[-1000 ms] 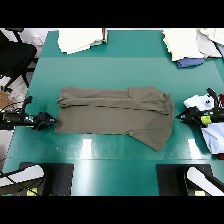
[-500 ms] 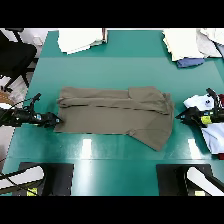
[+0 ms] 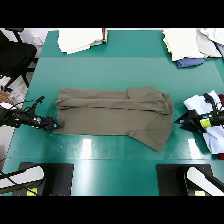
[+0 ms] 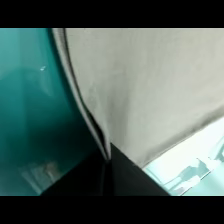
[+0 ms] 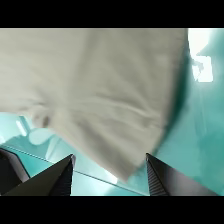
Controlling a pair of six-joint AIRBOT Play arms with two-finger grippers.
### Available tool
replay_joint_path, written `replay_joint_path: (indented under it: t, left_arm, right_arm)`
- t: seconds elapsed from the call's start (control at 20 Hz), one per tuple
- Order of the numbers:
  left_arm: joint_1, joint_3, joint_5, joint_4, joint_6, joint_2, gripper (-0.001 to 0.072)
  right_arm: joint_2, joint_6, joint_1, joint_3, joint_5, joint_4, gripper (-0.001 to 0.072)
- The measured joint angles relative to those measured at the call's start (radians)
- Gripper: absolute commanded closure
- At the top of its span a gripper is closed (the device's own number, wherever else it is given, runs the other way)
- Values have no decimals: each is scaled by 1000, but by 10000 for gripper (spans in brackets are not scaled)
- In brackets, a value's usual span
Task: Fold the shirts.
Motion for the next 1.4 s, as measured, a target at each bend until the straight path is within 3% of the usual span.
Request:
replay_joint_path:
  t: [0.75, 1.4]
  left_arm:
    - [0, 55, -46, -51, 7, 1, 686]
    - [0, 55, -52, -67, 7, 1, 685]
  right_arm:
    - [-1, 51, 132, -224, -124, -85, 209]
    - [-7, 69, 161, -239, -243, 32, 211]
